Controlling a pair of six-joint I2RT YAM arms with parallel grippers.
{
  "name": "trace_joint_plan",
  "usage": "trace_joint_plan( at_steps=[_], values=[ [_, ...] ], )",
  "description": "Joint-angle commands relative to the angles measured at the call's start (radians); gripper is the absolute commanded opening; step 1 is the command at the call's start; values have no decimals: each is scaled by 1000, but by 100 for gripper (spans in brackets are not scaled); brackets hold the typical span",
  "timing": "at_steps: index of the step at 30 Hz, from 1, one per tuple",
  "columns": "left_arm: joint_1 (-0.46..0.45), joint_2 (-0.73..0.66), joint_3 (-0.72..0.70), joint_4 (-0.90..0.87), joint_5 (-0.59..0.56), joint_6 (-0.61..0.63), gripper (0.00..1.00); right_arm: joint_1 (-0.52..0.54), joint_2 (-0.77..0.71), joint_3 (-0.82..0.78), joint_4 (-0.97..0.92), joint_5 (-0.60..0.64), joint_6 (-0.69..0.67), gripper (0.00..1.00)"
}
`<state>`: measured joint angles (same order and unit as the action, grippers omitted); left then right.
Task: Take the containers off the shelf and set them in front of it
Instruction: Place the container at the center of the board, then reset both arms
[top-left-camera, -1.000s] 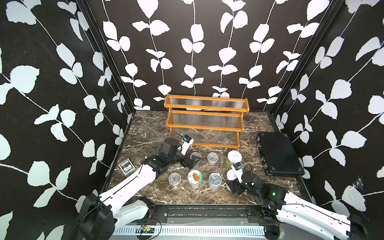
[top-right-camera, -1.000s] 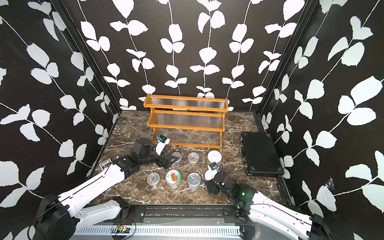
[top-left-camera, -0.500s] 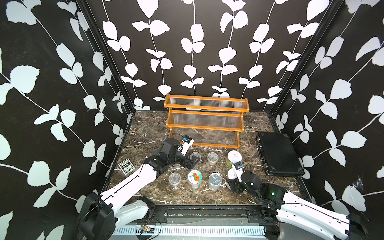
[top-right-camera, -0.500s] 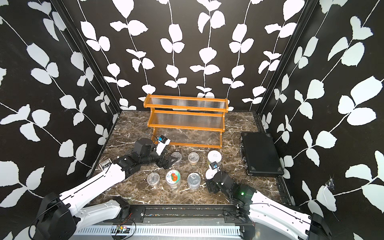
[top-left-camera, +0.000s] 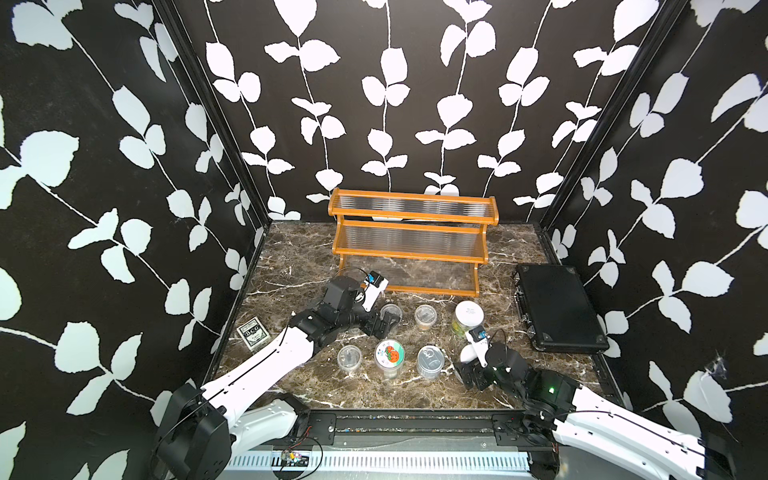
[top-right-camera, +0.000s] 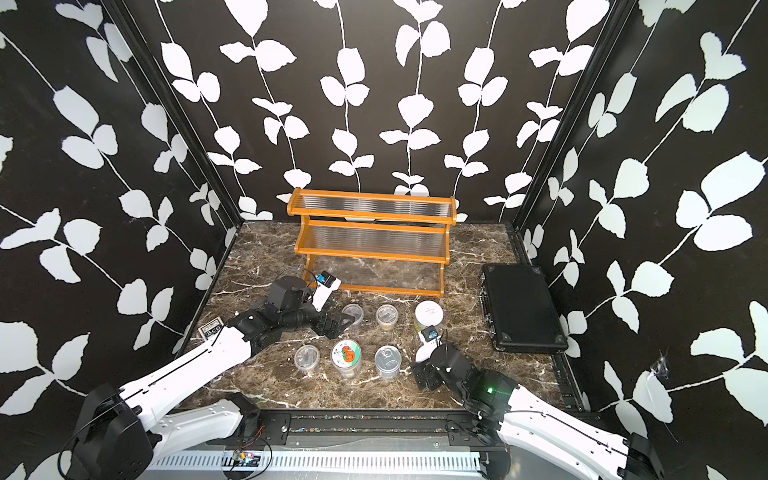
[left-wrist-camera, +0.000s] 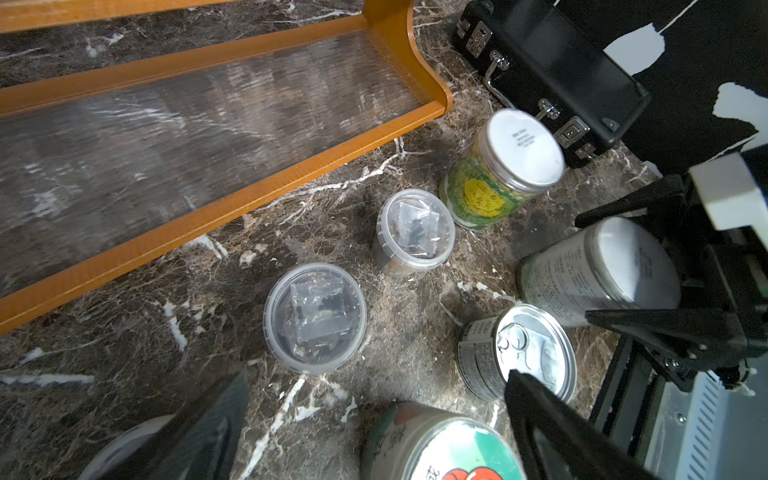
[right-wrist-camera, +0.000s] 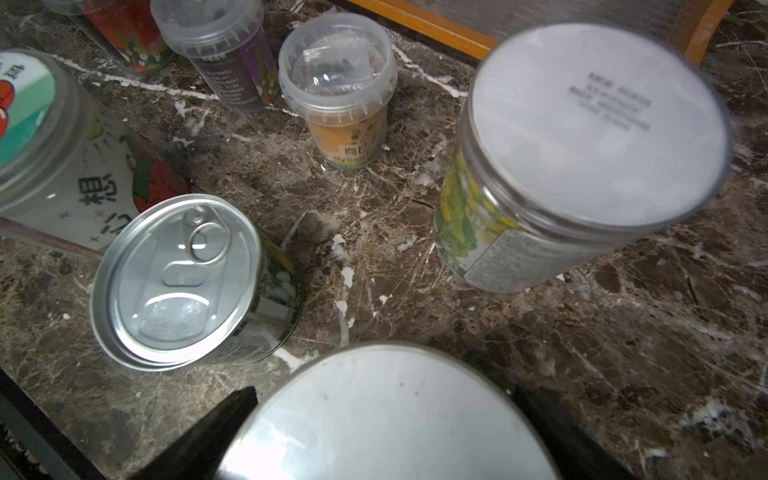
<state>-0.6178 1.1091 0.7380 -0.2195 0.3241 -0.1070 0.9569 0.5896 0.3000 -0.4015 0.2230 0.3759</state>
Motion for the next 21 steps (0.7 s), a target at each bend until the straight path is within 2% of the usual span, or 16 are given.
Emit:
trace_joint_plan(
  at_steps=[1,7,14,17,21],
  values=[
    [7,-2,32,-21,1,16,99,6,7,38,-4,-1,-6,99],
    [8,-12,45,-53,-7,32,99,6,-4,121,-33,33,-29,99],
    [24,-48,94,-143,-51,77,99,-6,53,294,-65,120,-136,100],
    [66,-86,115,-201,-90,79,99,-74,118,393,-115,117,-191,100],
    [172,-134,136,-318,-237,74,99,-284,141,457,-129,20,-237,100]
  ],
)
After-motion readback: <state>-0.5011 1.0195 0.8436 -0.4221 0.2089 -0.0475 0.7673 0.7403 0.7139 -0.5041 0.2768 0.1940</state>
